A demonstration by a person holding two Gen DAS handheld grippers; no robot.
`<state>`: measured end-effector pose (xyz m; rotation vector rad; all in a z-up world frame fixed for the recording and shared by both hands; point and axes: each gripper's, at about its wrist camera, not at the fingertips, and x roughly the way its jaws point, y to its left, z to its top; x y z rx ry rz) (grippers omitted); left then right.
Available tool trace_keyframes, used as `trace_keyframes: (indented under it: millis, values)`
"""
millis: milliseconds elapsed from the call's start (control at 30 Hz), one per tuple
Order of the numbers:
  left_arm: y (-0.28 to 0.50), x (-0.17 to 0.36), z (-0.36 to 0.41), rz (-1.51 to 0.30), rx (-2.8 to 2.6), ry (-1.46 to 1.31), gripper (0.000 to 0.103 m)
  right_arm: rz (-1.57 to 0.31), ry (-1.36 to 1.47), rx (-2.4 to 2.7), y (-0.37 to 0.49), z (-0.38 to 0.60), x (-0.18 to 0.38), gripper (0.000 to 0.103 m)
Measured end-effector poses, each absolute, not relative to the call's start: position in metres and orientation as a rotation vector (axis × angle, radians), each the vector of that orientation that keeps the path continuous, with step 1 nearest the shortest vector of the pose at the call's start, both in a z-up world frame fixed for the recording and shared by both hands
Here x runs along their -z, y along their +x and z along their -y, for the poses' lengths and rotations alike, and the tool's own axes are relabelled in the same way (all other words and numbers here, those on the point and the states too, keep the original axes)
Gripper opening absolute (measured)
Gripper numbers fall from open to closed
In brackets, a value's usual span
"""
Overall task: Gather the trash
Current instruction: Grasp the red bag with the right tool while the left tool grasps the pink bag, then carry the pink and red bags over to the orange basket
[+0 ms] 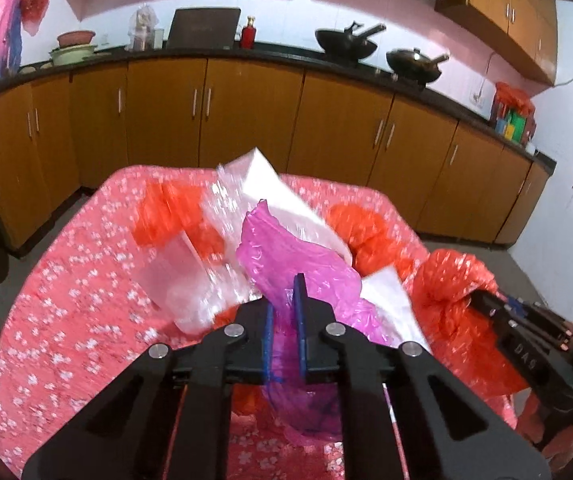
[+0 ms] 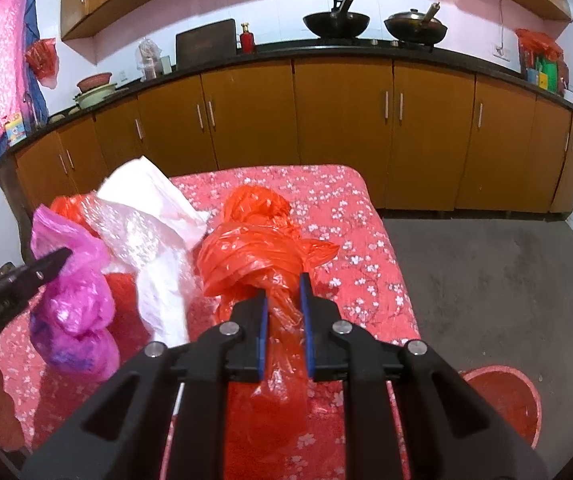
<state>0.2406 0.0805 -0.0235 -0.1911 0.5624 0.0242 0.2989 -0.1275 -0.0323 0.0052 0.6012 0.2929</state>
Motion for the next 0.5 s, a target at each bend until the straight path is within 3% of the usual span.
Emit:
trace_keyframes:
  millis: [500]
  values:
    - [0.225,-0.027,-0.106,-0.450,-0.042,-0.281,0.009,-0.548,0.028,-0.300,0.276,0.140,0.010,0.015]
